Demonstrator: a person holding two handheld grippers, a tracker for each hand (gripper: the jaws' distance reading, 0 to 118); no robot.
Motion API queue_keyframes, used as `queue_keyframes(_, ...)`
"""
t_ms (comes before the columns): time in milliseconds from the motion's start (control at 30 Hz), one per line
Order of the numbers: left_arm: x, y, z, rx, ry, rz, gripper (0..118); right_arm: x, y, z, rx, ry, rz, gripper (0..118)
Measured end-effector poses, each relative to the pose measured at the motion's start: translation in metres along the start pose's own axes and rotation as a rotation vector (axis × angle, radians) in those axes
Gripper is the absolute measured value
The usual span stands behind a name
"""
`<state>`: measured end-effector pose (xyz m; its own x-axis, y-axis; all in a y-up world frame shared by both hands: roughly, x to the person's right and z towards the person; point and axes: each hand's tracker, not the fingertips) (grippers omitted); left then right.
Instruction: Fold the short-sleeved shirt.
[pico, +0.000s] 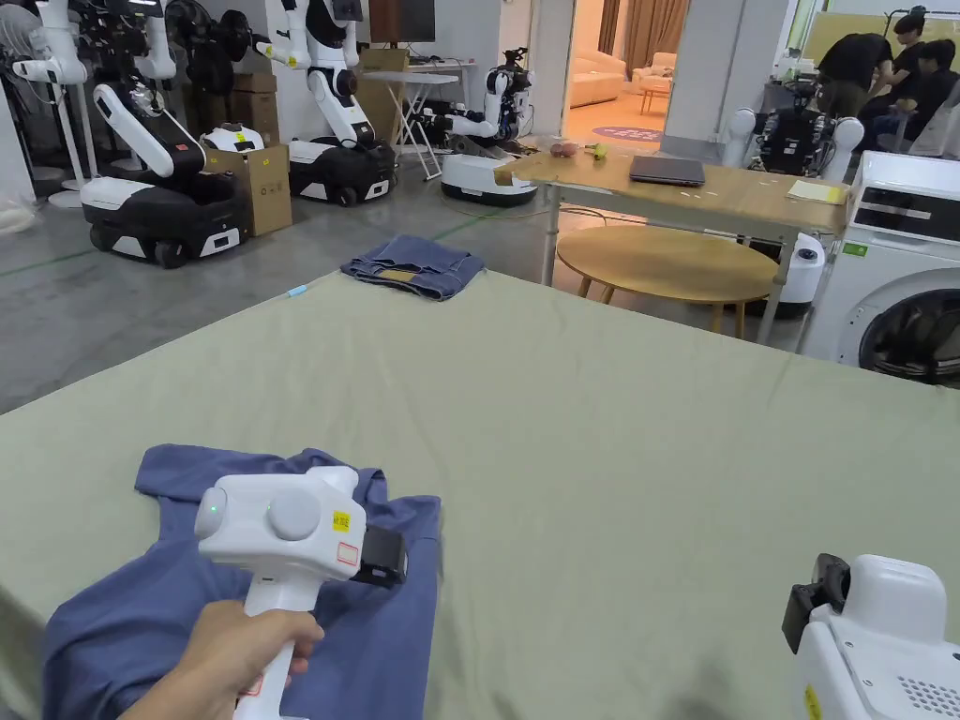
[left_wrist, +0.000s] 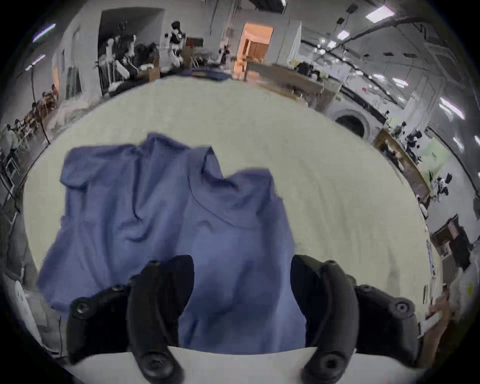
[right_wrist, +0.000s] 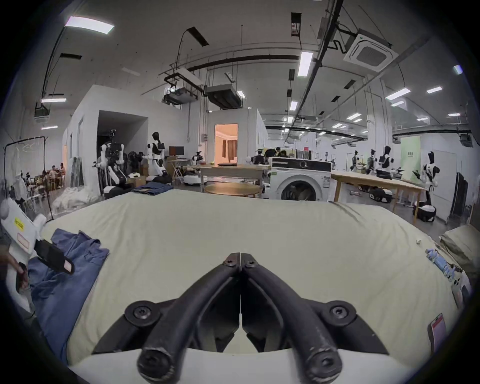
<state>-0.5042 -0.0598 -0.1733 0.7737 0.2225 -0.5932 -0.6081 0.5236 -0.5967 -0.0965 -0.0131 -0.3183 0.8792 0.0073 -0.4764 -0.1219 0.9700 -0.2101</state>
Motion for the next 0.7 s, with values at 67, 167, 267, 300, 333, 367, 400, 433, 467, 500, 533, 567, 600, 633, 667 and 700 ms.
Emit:
queue_keyframes(67,-0.001,-0.005,-0.023,-0.067,0.030,0.014,78,0.003,-0.001,0.000,-0.006,-0.005,0.000,0)
queue_keyframes(167,0.011,-0.014,-0.020,0.013,0.089,-0.083,70,0.007,-0.002,0.001,-0.015,-0.014,0.005,0)
queue_keyframes(267,0.027,-0.021,-0.012,0.027,0.131,-0.145,23,0.009,-0.004,0.002,-0.020,-0.024,0.001,0)
queue_keyframes(300,0.028,-0.022,-0.012,0.033,0.122,-0.139,6,0.009,-0.004,0.002,-0.024,-0.025,-0.004,0)
queue_keyframes(333,0.028,-0.024,-0.014,0.033,0.105,-0.135,2,0.010,-0.005,0.002,-0.029,-0.021,-0.009,0)
queue_keyframes(367,0.025,-0.021,-0.017,0.030,0.109,-0.131,1,0.009,-0.006,0.002,-0.034,-0.019,-0.010,0)
queue_keyframes(400,0.024,-0.021,-0.017,0.031,0.109,-0.129,0,0.009,-0.007,0.002,-0.037,-0.018,-0.011,0)
queue_keyframes(433,0.022,-0.019,-0.016,0.030,0.099,-0.129,0,0.009,-0.007,0.003,-0.038,-0.018,-0.013,0)
queue_keyframes(467,0.020,-0.018,-0.013,0.033,0.088,-0.138,0,0.009,-0.008,0.004,-0.038,-0.018,-0.016,0)
queue_keyframes(500,0.018,-0.017,-0.009,0.048,0.072,-0.150,0,0.009,-0.008,0.006,-0.036,-0.018,-0.019,0)
queue_keyframes(533,0.018,-0.017,-0.004,0.081,0.064,-0.157,0,0.010,-0.007,0.007,-0.034,-0.019,-0.021,0)
queue_keyframes(567,0.019,-0.017,0.006,0.165,0.049,-0.156,0,0.010,-0.006,0.008,-0.030,-0.021,-0.023,0)
queue_keyframes(600,0.020,-0.016,0.013,0.192,0.034,-0.156,0,0.011,-0.005,0.009,-0.023,-0.024,-0.024,0)
queue_keyframes(633,0.021,-0.012,0.017,0.200,0.027,-0.157,0,0.013,-0.004,0.009,-0.018,-0.027,-0.026,0)
queue_keyframes(667,0.023,-0.009,0.024,0.233,0.017,-0.163,0,0.014,-0.002,0.010,-0.012,-0.030,-0.028,0)
queue_keyframes(700,0.025,-0.006,0.031,0.259,0.025,-0.176,0,0.015,0.001,0.011,-0.007,-0.034,-0.031,0)
